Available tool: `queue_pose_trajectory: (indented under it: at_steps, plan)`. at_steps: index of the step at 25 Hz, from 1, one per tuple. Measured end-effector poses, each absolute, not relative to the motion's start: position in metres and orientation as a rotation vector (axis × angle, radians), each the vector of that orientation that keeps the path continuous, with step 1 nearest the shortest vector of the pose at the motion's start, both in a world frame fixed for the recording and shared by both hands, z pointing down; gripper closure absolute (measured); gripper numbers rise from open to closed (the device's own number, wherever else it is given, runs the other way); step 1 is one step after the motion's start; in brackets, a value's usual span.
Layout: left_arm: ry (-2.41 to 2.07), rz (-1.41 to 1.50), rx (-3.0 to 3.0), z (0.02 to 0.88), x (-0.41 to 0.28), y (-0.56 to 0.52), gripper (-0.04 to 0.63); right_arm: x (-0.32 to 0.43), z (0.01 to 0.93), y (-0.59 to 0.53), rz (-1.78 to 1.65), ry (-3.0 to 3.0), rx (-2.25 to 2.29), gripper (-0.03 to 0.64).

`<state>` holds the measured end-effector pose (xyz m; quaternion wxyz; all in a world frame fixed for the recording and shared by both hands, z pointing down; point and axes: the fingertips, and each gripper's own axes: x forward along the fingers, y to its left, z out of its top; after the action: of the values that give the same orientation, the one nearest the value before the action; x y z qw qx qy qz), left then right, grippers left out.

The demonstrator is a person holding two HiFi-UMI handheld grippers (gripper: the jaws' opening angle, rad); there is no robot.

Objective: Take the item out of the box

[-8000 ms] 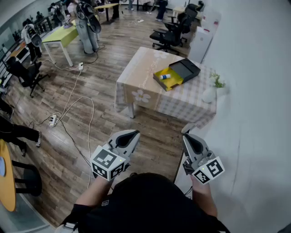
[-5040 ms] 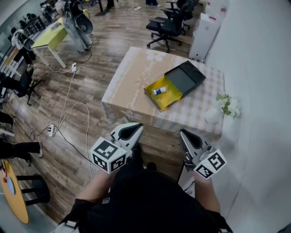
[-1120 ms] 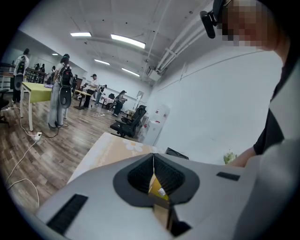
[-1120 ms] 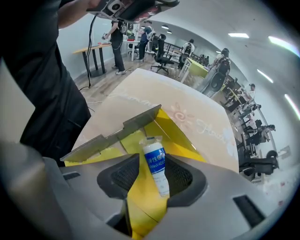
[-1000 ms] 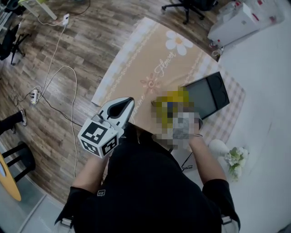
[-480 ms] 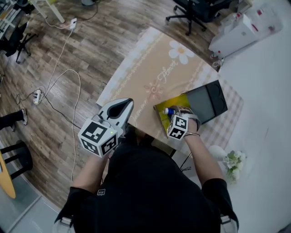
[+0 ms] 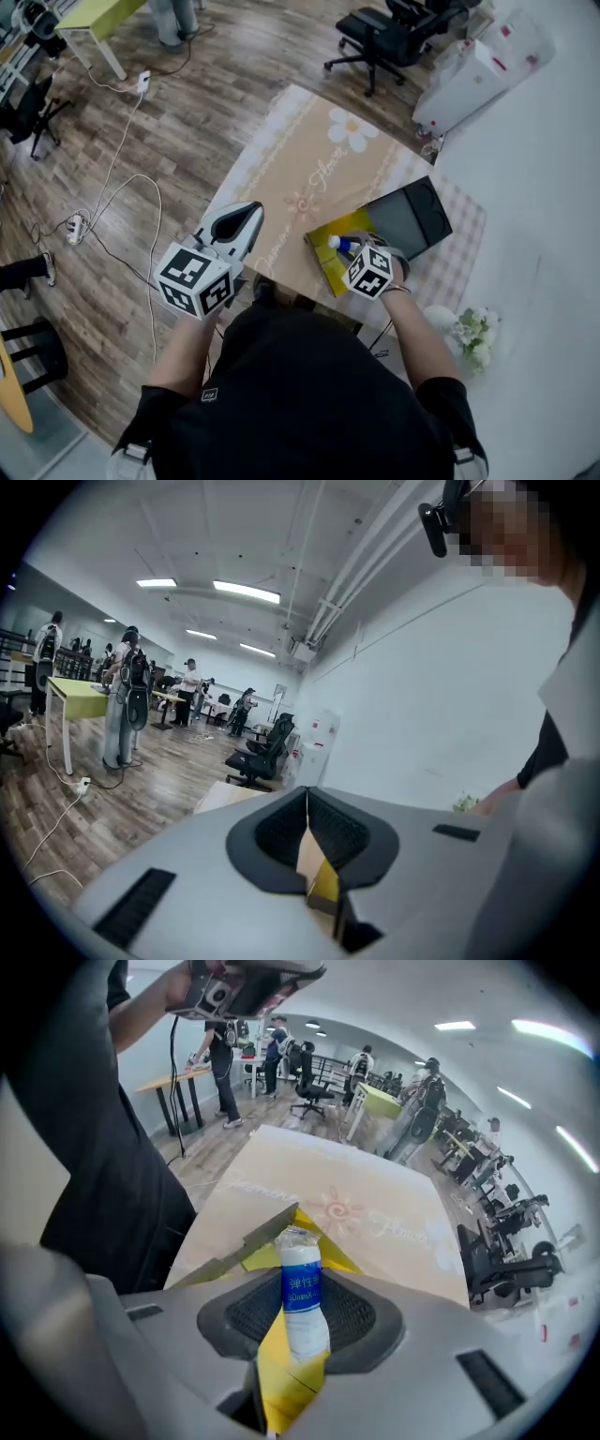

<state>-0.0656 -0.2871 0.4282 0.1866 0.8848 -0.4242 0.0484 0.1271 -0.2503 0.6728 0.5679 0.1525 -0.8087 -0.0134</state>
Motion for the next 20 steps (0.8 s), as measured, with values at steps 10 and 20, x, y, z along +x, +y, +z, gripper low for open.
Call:
queue_pose_trajectory:
  at_steps: [10,20]
  plan:
    - [-1.056,0.143,2.63,0.397,-0.017,-0.295,0.58,0.121,0.586,-0.267,0.003,-2.104,0.523,0.48]
    - [-0.971,0.141,2.723,0.374,0.012,-0.298,0.58,0.121,0.476,-0.264,0.043,-2.414,0.694,0.483]
